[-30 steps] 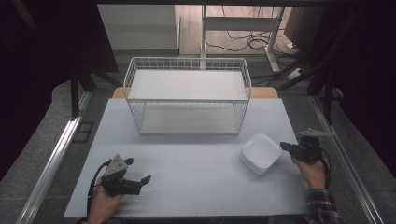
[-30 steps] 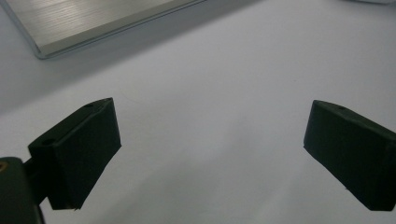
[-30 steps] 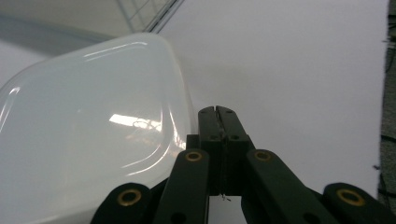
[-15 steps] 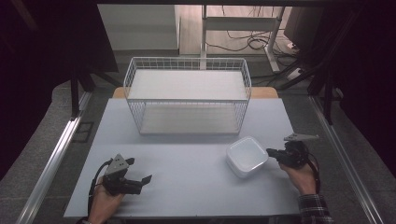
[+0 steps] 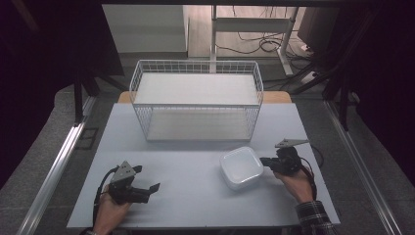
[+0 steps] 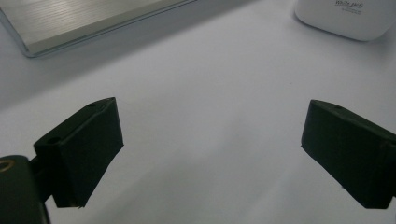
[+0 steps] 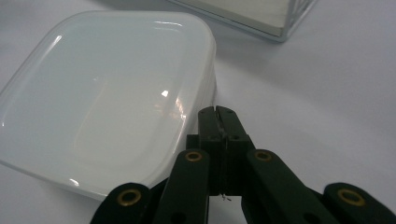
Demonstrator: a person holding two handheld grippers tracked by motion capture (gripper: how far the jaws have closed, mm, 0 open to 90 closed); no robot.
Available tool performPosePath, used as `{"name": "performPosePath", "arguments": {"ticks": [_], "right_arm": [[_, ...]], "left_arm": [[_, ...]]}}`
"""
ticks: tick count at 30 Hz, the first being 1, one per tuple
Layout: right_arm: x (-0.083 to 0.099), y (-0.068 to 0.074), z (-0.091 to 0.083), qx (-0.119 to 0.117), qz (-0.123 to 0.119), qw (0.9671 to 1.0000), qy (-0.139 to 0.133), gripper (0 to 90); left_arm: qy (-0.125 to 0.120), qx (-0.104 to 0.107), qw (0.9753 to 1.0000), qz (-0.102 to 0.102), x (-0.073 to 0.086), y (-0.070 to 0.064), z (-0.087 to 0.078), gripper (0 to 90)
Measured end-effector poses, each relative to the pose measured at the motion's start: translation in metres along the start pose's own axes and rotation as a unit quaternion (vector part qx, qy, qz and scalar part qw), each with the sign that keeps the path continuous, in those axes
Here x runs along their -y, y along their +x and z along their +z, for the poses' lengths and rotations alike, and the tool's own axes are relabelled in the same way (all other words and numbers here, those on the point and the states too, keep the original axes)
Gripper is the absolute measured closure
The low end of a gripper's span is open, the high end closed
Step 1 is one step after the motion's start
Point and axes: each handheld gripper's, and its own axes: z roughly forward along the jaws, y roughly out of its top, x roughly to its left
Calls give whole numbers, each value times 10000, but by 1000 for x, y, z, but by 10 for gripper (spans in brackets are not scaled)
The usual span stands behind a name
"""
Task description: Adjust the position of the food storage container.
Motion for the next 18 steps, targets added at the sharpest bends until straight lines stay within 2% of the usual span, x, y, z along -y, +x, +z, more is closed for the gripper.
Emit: {"name": "performPosePath", "arguments": {"ticks": [2, 3, 6, 10, 11, 16, 18], "right_arm": [[-1, 5, 3, -102, -37, 9999, 15, 891], [-2, 12, 6, -165, -71, 9998, 23, 891], [-3, 19, 9, -220, -131, 9997, 38, 891], [-3, 38, 16, -434, -250, 9987, 89, 891], [-3, 38, 16, -434, -250, 9987, 89, 891], [-4, 63, 26, -629, -517, 9965, 213, 890], [-4, 72, 29, -667, -603, 9956, 269, 890]], "left_arm": [[13, 12, 10000, 11, -1, -1, 1, 53], [18, 26, 10000, 5, -1, -1, 1, 55], [27, 87, 10000, -19, -2, -1, 1, 54], [32, 58, 10000, 1, -3, -2, 1, 52], [38, 59, 10000, -15, -3, -2, 1, 52], [94, 49, 9999, 66, -4, -4, 2, 44], [36, 130, 9999, 42, -4, -5, 1, 44]]}}
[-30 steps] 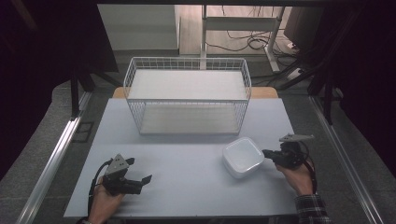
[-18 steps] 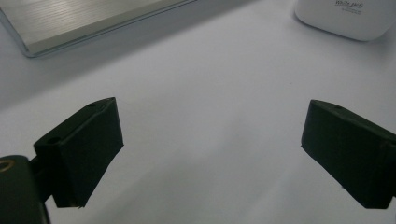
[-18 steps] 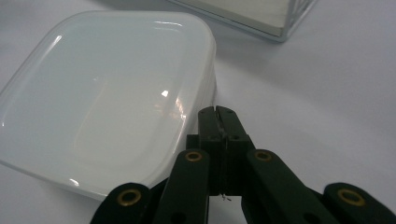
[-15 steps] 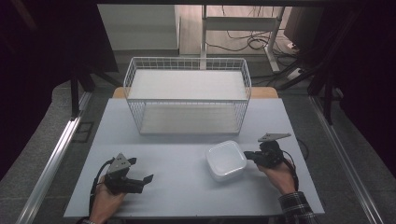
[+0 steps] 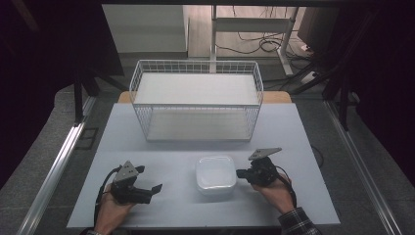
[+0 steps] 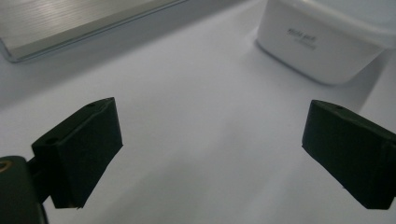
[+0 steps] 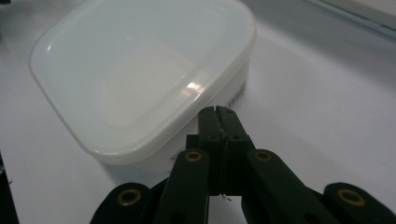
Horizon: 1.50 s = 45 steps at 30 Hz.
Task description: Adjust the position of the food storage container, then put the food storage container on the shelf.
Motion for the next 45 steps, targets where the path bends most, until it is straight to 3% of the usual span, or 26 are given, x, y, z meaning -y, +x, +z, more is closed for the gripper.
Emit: {"name": "performPosePath", "arguments": {"ticks": [10, 17, 19, 20, 21, 25, 26, 27, 28, 29, 33, 37, 40, 45], "right_arm": [[-5, 25, 14, -124, -220, 9997, -38, 890], [-3, 22, 8, 158, -255, 9994, -192, 855], [0, 20, 1, 229, -206, 9991, -279, 781], [5, 20, -4, 352, -183, 9986, -348, 683], [5, 20, -4, 352, -183, 9986, -348, 683], [13, 21, -12, 467, -104, 9976, -508, 492], [16, 22, -14, 521, -123, 9967, -613, 373], [16, 22, -14, 521, -123, 9967, -613, 373], [19, 23, -16, 574, -155, 9954, -753, 261], [19, 23, -16, 574, -155, 9954, -753, 261], [26, 24, -17, 702, -238, 9936, -856, 69], [30, 24, -14, 810, -307, 9936, -730, 28], [30, 22, -14, 713, -257, 9937, -819, 16], [29, 21, -14, 790, -308, 9923, -904, 14]], "left_arm": [[4, 131, 9999, 12, 0, -1, 1, 51], [102, 163, 9998, 68, 0, -3, 2, 61], [135, 175, 9997, 101, 0, -4, 3, 65], [149, 179, 9997, 124, 0, -4, 3, 68], [160, 185, 9996, 142, 0, -5, 3, 68], [140, 236, 9995, 182, 1, -6, 3, 65], [124, 229, 9994, 232, 2, -7, 2, 56], [124, 229, 9994, 232, 2, -7, 2, 54], [117, 217, 9994, 253, 2, -7, 3, 48], [104, 205, 9993, 285, 2, -8, 3, 48], [81, 212, 9991, 361, 2, -11, 4, 35], [115, 233, 9990, 356, 2, -11, 6, 33], [124, 183, 9991, 355, 2, -10, 5, 33], [204, 190, 9992, 275, 0, -10, 6, 48]]}}
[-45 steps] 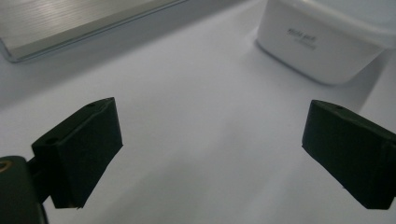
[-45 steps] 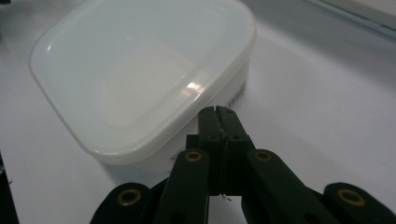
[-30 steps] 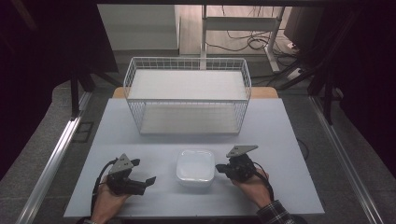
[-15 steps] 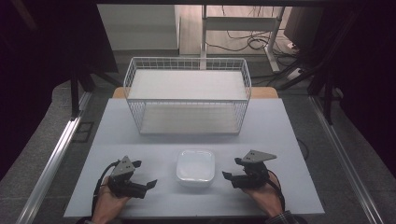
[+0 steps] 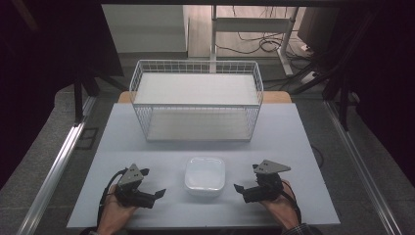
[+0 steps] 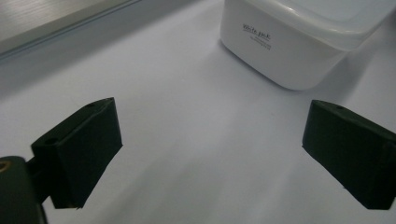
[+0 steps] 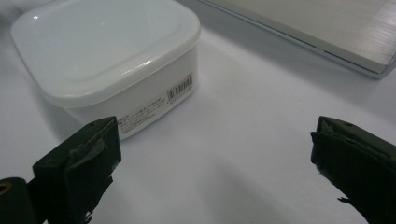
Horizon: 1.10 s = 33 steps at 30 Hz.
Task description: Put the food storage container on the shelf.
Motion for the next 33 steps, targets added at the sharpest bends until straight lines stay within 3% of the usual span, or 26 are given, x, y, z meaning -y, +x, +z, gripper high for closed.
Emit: {"name": "performPosePath", "arguments": {"ticks": [4, 8, 11, 13, 18, 21, 26, 30, 33], "right_arm": [[-2, 2, 2, -31, -56, 10000, -27, 9], [-7, 5, 2, -37, -52, 9999, -86, 11], [-11, 5, 2, -1, -31, 9999, -112, 22], [-16, 7, 5, -68, 43, 9999, -98, 19], [-26, 12, 9, -76, 48, 9999, -52, 0], [-34, 16, 16, -200, 16, 9998, 69, 0], [-41, 17, 27, -386, 138, 9990, 182, 20], [-49, 19, 39, -554, 202, 9979, 262, 41], [-49, 19, 47, -606, 278, 9970, 394, 46]], "left_arm": [[9, 137, 9999, -72, -5, -3, 1, 65], [-44, 92, 9999, -114, -14, -6, 5, 34], [-207, 296, 9991, -234, -23, -5, 8, 32], [-233, 375, 9988, -202, -30, -5, 11, 56], [-160, 493, 9986, -39, -47, -7, 23, 83], [-95, 573, 9983, 64, -60, -7, 30, 92], [-39, 875, 9961, 71, -79, -9, 48, 84], [151, 964, 9951, 135, -83, -14, 67, 73], [239, 1068, 9940, 61, -78, -15, 74, 68]]}}
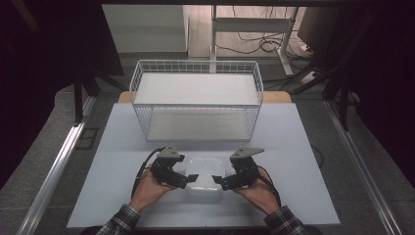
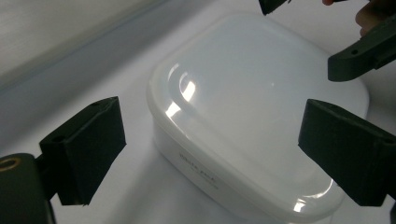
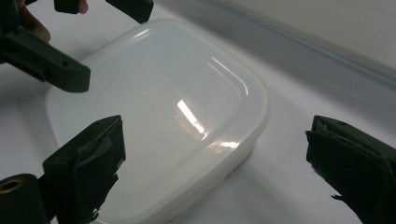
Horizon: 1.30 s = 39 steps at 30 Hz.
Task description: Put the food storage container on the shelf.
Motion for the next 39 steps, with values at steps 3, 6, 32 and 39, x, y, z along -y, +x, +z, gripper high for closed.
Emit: {"name": "performPosePath", "arguments": {"ticks": [3, 6, 32, 39], "right_arm": [[4, -3, 3, -205, 261, 9994, 82, 57], [6, -4, 3, -419, 537, 9976, 138, 108], [21, 9, -38, -813, 1486, 9856, -6, 546], [26, 14, -38, -968, 1441, 9845, 251, 687]], "left_arm": [[-104, 379, 9987, -312, 6, 5, 0, 111], [-182, 729, 9954, -586, 13, 7, 0, 190], [-246, 797, 9903, -1112, 32, -18, -40, 738], [-295, 971, 9874, -1216, 39, -17, -44, 746]]}}
